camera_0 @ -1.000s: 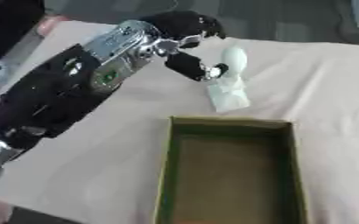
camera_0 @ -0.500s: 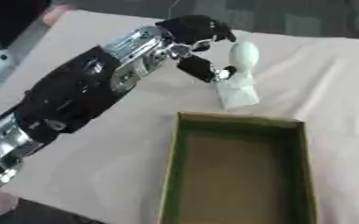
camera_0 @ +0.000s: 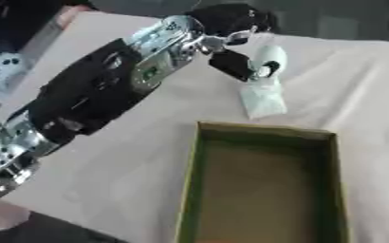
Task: Pick up objects on the table and place them in the box.
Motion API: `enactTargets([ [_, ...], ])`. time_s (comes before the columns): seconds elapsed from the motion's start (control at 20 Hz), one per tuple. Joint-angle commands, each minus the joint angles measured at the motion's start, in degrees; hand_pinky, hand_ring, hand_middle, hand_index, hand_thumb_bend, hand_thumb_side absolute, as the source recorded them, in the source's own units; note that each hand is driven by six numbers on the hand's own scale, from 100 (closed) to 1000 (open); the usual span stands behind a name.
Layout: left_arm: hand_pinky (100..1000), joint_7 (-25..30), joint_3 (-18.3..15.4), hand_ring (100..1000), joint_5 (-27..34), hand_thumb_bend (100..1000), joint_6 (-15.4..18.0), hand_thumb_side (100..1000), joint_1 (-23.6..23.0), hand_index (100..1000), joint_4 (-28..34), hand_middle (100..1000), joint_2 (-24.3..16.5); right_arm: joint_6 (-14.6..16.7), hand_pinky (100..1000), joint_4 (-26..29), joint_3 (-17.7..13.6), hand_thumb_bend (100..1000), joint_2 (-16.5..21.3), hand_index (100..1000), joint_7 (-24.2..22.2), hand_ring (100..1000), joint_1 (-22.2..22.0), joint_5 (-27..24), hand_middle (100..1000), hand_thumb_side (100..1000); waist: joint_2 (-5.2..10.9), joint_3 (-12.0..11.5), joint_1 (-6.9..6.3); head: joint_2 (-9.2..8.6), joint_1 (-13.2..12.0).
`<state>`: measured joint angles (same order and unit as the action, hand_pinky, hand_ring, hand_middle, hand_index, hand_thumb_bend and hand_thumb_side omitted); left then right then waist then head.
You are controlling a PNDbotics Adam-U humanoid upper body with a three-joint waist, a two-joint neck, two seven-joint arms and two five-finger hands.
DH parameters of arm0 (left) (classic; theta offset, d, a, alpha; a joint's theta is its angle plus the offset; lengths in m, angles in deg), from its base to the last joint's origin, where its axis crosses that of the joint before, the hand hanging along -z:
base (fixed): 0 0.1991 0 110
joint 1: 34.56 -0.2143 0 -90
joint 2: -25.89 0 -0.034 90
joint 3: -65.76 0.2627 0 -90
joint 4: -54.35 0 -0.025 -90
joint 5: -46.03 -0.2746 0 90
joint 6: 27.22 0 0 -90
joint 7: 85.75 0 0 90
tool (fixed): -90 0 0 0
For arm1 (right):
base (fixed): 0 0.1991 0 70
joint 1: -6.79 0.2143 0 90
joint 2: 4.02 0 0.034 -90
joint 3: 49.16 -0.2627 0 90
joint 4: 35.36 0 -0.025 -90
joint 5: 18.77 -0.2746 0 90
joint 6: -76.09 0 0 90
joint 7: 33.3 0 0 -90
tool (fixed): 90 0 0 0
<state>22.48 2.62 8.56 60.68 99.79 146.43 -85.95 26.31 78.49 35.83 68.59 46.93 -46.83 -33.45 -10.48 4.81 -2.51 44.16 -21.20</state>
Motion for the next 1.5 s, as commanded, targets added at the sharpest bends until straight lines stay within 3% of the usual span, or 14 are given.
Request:
enactTargets([
  [0.05, 1000, -0.1, -1.3, 905, 1.7, 181, 0.2, 912, 0.9, 954, 0.8, 948, -2.1, -0.2, 468, 0.7, 0.5, 100, -0.5, 374, -0.5, 368, 1.2, -0.5, 302, 923, 0.58, 0.3, -0.14, -0.04, -0.6],
  [0.45, 1000, 2.6, -1.2, 910, 1.7, 197, 0.0, 903, 0.6, 956, 0.1, 949, -1.9, -0.8, 469, 0.7, 1.2, 100, -1.7, 375, -1.4, 369, 2.0, -1.3, 303, 923, -0.18, 1.5, -0.81, -0.04, -1.0],
  [0.55, 1000, 3.4, -1.1, 848, 1.7, 199, 0.4, 890, 0.4, 948, 0.0, 932, -1.8, -0.9, 469, 0.7, 1.2, 100, -1.9, 375, -1.5, 369, 2.1, -1.4, 303, 923, -0.32, 1.8, -0.88, -0.04, -1.0],
  [0.9, 1000, 5.3, -1.4, 832, 1.2, 265, 1.2, 820, -0.7, 943, -1.0, 940, -1.8, -1.7, 470, 0.7, 1.7, 100, -2.6, 377, -2.3, 370, 2.7, -1.8, 305, 924, -0.86, 2.4, -1.28, -0.62, -0.3],
  [1.0, 1000, 5.6, -1.5, 828, 0.7, 272, 1.4, 784, -1.1, 938, -1.4, 942, -1.7, -1.7, 470, 0.7, 1.9, 100, -2.7, 377, -2.7, 370, 2.9, -1.8, 305, 924, -1.04, 2.6, -1.38, -1.66, 0.2],
  [1.15, 967, 6.2, -1.4, 825, -0.1, 201, 1.5, 580, -1.8, 920, -2.2, 945, -1.5, -1.8, 470, 0.7, 2.0, 100, -2.9, 377, -3.0, 370, 3.1, -2.0, 305, 927, -1.23, 2.8, -1.48, -2.58, 0.2],
  [1.25, 861, 6.4, -1.4, 774, -0.6, 126, 1.6, 428, -2.1, 905, -2.4, 933, -1.3, -1.8, 470, 0.7, 2.1, 100, -2.9, 377, -3.2, 370, 3.2, -2.1, 305, 927, -1.34, 2.9, -1.53, -2.39, 0.5],
  [1.35, 688, 6.4, -1.5, 718, -0.8, 100, 1.1, 310, -2.4, 892, -2.8, 924, -1.2, -1.9, 470, 0.7, 2.2, 100, -3.0, 377, -3.4, 370, 3.3, -2.1, 306, 927, -1.45, 3.0, -1.54, -2.49, 1.1],
  [1.45, 475, 6.2, -1.6, 642, -1.1, 100, 0.1, 260, -2.7, 868, -3.2, 906, -1.2, -1.9, 470, 0.7, 2.1, 100, -3.0, 377, -3.6, 370, 3.3, -2.2, 306, 927, -1.56, 3.0, -1.54, -2.72, 1.5],
  [1.5, 414, 5.9, -1.7, 621, -1.0, 100, -0.5, 277, -2.8, 854, -3.3, 899, -1.2, -1.9, 470, 0.7, 2.1, 100, -3.0, 377, -3.6, 370, 3.3, -2.3, 306, 928, -1.61, 3.0, -1.53, -2.73, 1.7],
])
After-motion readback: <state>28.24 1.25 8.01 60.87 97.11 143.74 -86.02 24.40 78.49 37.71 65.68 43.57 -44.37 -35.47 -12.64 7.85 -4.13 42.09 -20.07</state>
